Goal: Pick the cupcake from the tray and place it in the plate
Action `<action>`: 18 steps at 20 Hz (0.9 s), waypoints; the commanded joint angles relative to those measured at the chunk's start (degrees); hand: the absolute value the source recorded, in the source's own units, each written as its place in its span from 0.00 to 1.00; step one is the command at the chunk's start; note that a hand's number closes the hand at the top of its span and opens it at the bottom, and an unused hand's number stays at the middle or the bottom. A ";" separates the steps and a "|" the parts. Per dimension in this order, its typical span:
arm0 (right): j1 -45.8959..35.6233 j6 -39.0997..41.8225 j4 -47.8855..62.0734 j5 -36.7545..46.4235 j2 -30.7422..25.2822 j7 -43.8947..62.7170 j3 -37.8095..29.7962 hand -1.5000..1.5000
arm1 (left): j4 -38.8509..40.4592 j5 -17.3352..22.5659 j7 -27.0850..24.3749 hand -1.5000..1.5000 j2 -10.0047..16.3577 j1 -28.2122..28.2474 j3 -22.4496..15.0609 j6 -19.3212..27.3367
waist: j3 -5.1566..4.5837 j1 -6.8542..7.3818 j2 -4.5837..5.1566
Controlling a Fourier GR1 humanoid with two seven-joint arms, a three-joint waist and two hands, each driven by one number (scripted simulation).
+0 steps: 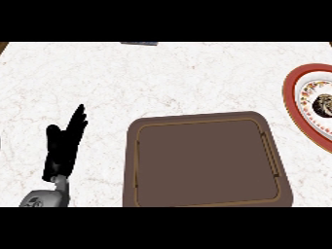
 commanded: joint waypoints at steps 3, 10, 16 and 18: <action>1.46 -1.92 1.30 -0.76 -1.22 -0.64 -0.88 0.00 | 0.12 -0.68 -0.29 0.50 -0.98 -0.35 -0.90 0.19 | 0.09 0.35 0.16; 5.70 0.73 1.66 -2.58 -3.39 -5.24 -2.55 0.00 | 0.60 -0.82 -3.62 0.50 -1.47 2.70 -1.11 -0.03 | 0.12 0.05 0.18; 5.99 -3.09 2.46 -4.05 -6.30 -1.39 -4.44 0.00 | -1.23 -0.45 0.98 0.50 -0.03 0.25 -0.47 -0.88 | 0.18 0.21 0.17; 4.93 -2.93 2.64 -4.45 -5.76 -0.21 -4.73 0.00 | 2.71 0.07 -2.95 0.50 -0.12 -0.74 0.98 -0.91 | 0.16 0.28 0.36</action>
